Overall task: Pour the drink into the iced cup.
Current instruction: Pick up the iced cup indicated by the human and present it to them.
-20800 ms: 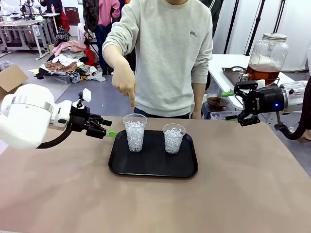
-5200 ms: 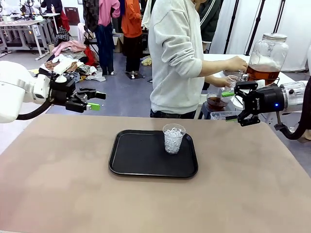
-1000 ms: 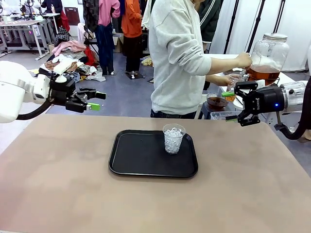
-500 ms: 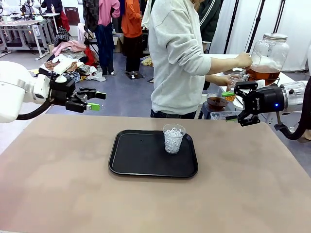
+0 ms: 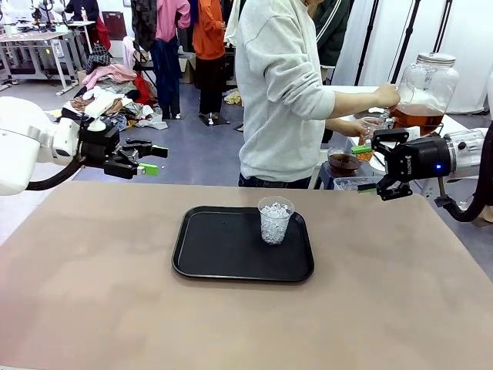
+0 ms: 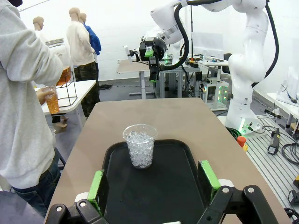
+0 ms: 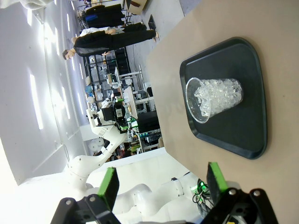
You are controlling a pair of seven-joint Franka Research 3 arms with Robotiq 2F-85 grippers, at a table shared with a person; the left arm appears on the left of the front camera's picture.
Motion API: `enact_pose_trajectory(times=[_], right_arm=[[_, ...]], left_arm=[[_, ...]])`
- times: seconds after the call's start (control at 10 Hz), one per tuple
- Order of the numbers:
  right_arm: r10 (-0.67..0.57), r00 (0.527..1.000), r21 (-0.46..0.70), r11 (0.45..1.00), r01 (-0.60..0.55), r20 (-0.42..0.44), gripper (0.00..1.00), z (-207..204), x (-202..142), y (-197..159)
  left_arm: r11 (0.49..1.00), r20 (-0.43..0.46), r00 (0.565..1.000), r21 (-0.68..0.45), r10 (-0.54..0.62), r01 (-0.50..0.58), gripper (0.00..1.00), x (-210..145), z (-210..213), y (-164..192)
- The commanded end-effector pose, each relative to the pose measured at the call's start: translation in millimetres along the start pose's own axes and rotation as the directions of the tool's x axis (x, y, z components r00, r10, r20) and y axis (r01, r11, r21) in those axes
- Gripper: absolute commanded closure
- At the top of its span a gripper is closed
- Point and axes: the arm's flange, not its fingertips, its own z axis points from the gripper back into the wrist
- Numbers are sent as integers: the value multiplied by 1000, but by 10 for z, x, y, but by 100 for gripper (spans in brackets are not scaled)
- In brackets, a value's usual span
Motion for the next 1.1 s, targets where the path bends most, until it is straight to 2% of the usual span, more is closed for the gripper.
enact_pose_trajectory(times=[0.0,1.0], right_arm=[[3,1000,0,1000,-3,2,0,-2,3,15],[3,1000,0,1000,-3,2,0,-2,3,15]], left_arm=[[1000,1,1000,7,-2,2,0,14,8,2],[1000,1,1000,7,-2,2,0,14,8,2]])
